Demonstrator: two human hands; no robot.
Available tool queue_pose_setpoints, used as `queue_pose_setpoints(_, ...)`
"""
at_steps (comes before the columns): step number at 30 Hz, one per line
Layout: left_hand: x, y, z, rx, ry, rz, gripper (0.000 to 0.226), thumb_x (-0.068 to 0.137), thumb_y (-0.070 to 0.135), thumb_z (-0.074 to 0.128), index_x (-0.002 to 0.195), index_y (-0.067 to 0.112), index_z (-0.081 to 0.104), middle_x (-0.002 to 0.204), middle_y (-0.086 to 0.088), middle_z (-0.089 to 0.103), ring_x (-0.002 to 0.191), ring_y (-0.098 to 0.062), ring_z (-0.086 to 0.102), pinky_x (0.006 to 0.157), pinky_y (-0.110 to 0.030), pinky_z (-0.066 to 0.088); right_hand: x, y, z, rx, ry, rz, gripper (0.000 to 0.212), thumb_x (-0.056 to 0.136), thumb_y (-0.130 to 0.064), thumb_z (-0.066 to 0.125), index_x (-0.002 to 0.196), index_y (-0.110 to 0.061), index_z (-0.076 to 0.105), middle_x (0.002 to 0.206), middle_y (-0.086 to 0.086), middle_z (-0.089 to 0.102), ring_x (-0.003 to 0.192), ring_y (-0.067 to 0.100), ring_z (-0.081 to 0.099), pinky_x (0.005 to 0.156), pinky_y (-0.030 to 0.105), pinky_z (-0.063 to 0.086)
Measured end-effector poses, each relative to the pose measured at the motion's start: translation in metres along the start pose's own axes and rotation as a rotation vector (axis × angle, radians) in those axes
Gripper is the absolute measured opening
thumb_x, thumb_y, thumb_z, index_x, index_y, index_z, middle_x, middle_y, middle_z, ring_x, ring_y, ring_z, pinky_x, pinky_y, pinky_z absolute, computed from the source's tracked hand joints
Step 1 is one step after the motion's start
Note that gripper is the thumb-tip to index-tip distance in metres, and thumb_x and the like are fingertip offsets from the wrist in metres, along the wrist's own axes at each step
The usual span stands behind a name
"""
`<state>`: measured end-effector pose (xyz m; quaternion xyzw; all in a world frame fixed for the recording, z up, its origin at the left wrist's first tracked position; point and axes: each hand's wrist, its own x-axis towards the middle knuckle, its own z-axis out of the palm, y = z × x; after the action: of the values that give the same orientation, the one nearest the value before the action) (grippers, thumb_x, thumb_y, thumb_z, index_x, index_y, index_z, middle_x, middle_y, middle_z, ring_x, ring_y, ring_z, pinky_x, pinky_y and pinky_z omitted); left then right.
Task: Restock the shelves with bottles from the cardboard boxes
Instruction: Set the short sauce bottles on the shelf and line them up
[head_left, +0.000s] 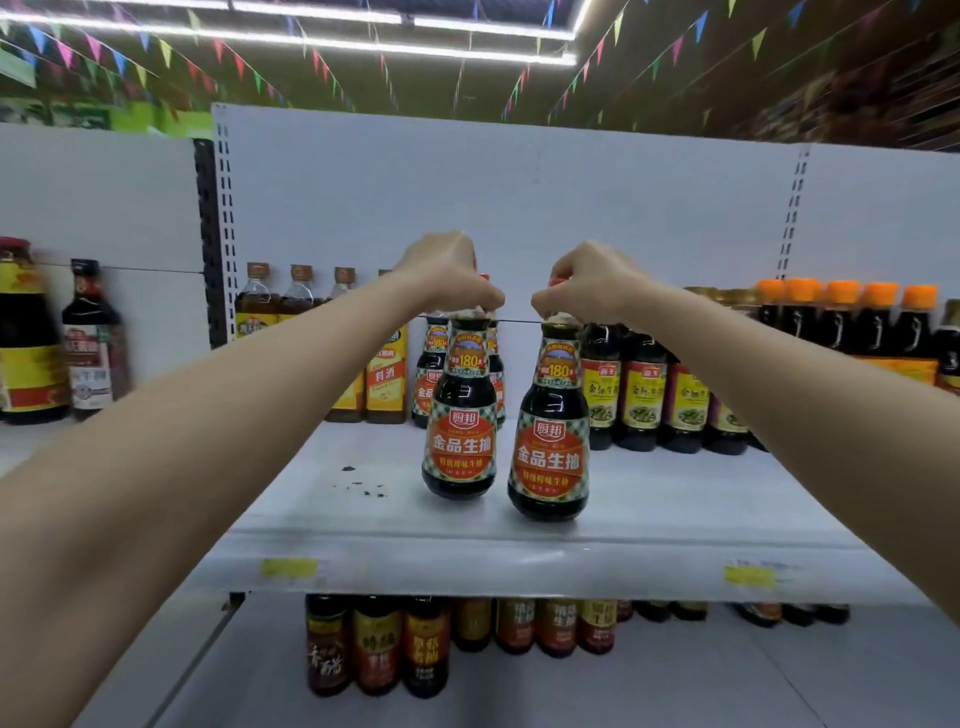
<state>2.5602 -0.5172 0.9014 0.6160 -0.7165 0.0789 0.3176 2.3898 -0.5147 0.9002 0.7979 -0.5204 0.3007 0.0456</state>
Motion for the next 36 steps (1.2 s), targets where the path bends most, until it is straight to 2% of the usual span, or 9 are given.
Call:
queue_pose_setpoints(8,0.029,-0.036,0.032,0.012,0.013,-0.090,0.041,0.077,0.033,0.068,0.055,0.015,0.039,0.053,0.002,0.032,0.051,-0.013,0.028,0.048,-0.025,0.020,0.042,0.015,0.046,0.017,-0.021,0.020,0.032,0.084,-0.036,0.062,0.098,-0.008,0.067,0.083,0.005,0.060,0.073,0.019,0.051,0.067,0.030,0.040)
queue_pose_setpoints(13,0.032,-0.049,0.054,-0.180,0.061,-0.177,0.038,0.080,0.038,0.068,0.062,0.015,0.044,0.061,0.000,0.045,0.057,-0.014,0.043,0.053,-0.027,0.035,0.056,0.018,0.074,-0.058,0.068,0.007,0.028,0.089,-0.041,0.054,0.089,-0.014,0.051,0.077,0.002,0.053,0.074,0.022,0.051,0.067,0.035,0.041)
queue_pose_setpoints(16,0.025,-0.052,0.065,-0.353,0.146,-0.188,0.038,0.081,0.034,0.068,0.058,0.018,0.042,0.061,0.001,0.049,0.060,-0.016,0.050,0.059,-0.030,0.041,0.058,0.022,0.083,-0.008,0.087,0.069,0.039,0.090,-0.050,0.053,0.099,-0.013,0.049,0.087,0.003,0.057,0.081,0.022,0.055,0.075,0.040,0.049)
queue_pose_setpoints(21,0.006,-0.048,0.083,-0.154,0.382,-0.139,0.039,0.087,0.053,0.054,0.066,0.020,0.053,0.067,0.003,0.058,0.066,-0.018,0.060,0.054,-0.025,0.040,0.028,0.027,0.115,-0.017,0.158,0.146,0.064,0.094,-0.065,0.026,0.123,-0.010,0.043,0.105,0.010,0.060,0.098,0.032,0.059,0.079,0.041,0.047)
queue_pose_setpoints(23,-0.002,-0.055,0.098,-0.053,0.337,-0.155,0.061,0.082,0.071,0.048,0.101,0.015,0.062,0.094,-0.003,0.066,0.087,-0.021,0.064,0.061,-0.027,0.049,0.009,0.032,0.132,-0.048,0.103,0.149,0.070,0.092,-0.069,0.023,0.127,-0.010,0.040,0.118,0.011,0.056,0.102,0.033,0.058,0.083,0.043,0.047)
queue_pose_setpoints(25,-0.013,-0.068,0.114,-0.019,0.164,-0.209,0.094,0.071,0.083,0.047,0.133,0.013,0.046,0.125,-0.007,0.058,0.110,-0.026,0.059,0.080,-0.040,0.054,-0.008,0.040,0.143,-0.035,-0.015,0.176,0.076,0.090,-0.072,0.021,0.132,-0.010,0.038,0.127,0.012,0.049,0.110,0.034,0.054,0.085,0.042,0.043)
queue_pose_setpoints(28,-0.033,-0.083,0.129,-0.150,-0.073,-0.264,0.119,0.050,0.095,0.047,0.139,0.016,0.039,0.136,-0.004,0.053,0.121,-0.026,0.053,0.092,-0.047,0.051,-0.026,0.051,0.151,0.043,-0.149,0.222,0.076,0.089,-0.071,0.034,0.136,-0.011,0.033,0.130,0.010,0.048,0.115,0.031,0.052,0.085,0.039,0.043)
queue_pose_setpoints(32,-0.051,-0.093,0.133,-0.281,-0.299,-0.315,0.114,0.052,0.064,0.080,0.139,0.015,0.026,0.131,0.002,0.051,0.116,-0.021,0.053,0.095,-0.035,0.047,-0.034,0.054,0.159,0.158,-0.293,0.254,0.082,0.082,-0.056,0.063,0.139,-0.009,0.027,0.133,0.008,0.050,0.116,0.028,0.054,0.095,0.042,0.048)
queue_pose_setpoints(36,-0.061,-0.095,0.137,-0.367,-0.334,-0.378,0.092,0.064,0.037,0.086,0.138,0.014,0.035,0.133,-0.003,0.053,0.119,-0.022,0.052,0.096,-0.032,0.043,-0.033,0.049,0.161,0.230,-0.326,0.280,0.084,0.084,-0.041,0.069,0.139,-0.005,0.017,0.134,0.011,0.050,0.119,0.029,0.052,0.098,0.040,0.046)
